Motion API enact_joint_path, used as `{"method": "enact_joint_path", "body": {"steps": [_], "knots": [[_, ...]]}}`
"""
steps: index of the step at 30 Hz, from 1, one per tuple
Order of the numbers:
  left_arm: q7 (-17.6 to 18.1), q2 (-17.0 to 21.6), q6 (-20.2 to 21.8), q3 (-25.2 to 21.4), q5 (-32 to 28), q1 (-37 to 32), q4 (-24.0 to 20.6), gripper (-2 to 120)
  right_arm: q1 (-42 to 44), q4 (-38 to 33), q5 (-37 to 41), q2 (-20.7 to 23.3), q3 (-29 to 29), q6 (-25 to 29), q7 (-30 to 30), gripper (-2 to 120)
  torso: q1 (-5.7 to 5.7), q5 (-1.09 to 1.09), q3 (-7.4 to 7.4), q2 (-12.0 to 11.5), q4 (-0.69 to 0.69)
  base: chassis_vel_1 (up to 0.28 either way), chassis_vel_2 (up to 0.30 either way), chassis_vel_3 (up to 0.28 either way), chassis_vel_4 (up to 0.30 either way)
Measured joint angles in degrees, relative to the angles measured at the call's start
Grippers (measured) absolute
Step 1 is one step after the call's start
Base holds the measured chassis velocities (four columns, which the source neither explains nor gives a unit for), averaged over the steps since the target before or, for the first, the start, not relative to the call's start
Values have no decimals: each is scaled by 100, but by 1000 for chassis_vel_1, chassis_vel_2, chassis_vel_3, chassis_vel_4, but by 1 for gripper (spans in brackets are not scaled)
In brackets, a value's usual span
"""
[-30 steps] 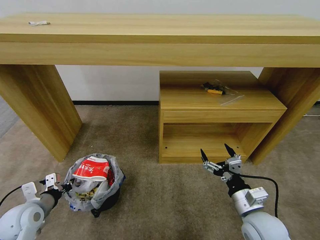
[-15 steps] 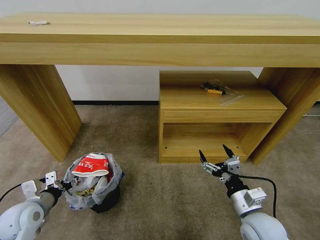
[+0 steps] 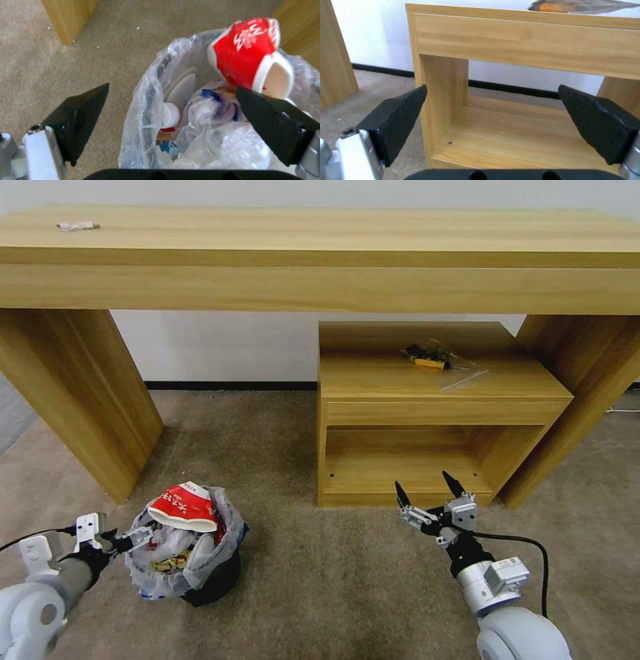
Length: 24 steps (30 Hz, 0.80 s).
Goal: Pick up the trash bin and place the garbage on the floor into it.
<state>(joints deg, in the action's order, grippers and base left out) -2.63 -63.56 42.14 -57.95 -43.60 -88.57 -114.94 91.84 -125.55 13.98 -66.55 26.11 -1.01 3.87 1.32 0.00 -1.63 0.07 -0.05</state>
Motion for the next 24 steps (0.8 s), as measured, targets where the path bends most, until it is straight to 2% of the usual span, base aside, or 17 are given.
{"method": "enact_joint_path", "body": {"steps": [4, 5, 8, 9, 12, 13, 14, 17, 18, 21, 23, 24], "knots": [[-716, -9, -99, -461, 207, -205, -110, 100, -42, -11, 38, 20, 10, -22, 0, 100, 0, 0, 0, 0, 0, 0, 0, 0, 0], [-716, -9, -99, -461, 207, -205, -110, 100, -42, -11, 38, 20, 10, -22, 0, 100, 0, 0, 0, 0, 0, 0, 0, 0, 0], [-1469, 8, -506, -684, 536, -410, -130, 100, -75, -12, 54, 29, 3, -44, 1, 100, 0, 1, 0, 0, 1, 0, 0, 0, 0], [-1469, 8, -506, -684, 536, -410, -130, 100, -75, -12, 54, 29, 3, -44, 1, 100, 0, 1, 0, 0, 1, 0, 0, 0, 0], [-1945, -10, -1105, -838, 757, -649, -224, 100, -73, -19, 70, 44, 14, -62, 1, 100, 0, 1, 0, 0, 0, 0, 0, 0, 0], [-1992, -44, -1365, -874, 819, -732, -295, 100, -66, -29, 73, 46, 22, -65, 2, 100, 0, 1, 0, 1, 1, 0, 0, 0, 0], [-1992, -44, -1365, -874, 819, -732, -295, 100, -66, -29, 73, 46, 22, -65, 2, 100, 0, 1, 0, 1, 1, 0, 0, 0, 0], [-1946, -298, -2098, -948, 1059, -992, -644, 100, -31, -88, 65, 11, 31, -90, 25, 100, 0, 2, 0, 1, 0, 0, 0, 0, 0], [-1946, -298, -2098, -948, 1059, -992, -644, 100, -31, -88, 65, 11, 31, -90, 25, 100, 0, 2, 0, 1, 0, 0, 0, 0, 0], [-1604, -620, -2652, -832, 1274, -1219, -930, 100, 10, -175, 10, -47, 16, -118, 118, 100, 0, 2, 0, 1, 1, 0, 0, 0, 0], [-1497, -691, -2769, -779, 1354, -1264, -986, 100, 31, -211, -14, -73, 11, -129, 149, 100, 0, 2, 1, 1, 2, 0, 0, 0, 0], [-1277, -852, -3003, -638, 1562, -1344, -1084, 100, 89, -276, -68, -125, 7, -159, 214, 100, 0, 2, 0, 2, 1, 0, 0, 0, 0]]}}
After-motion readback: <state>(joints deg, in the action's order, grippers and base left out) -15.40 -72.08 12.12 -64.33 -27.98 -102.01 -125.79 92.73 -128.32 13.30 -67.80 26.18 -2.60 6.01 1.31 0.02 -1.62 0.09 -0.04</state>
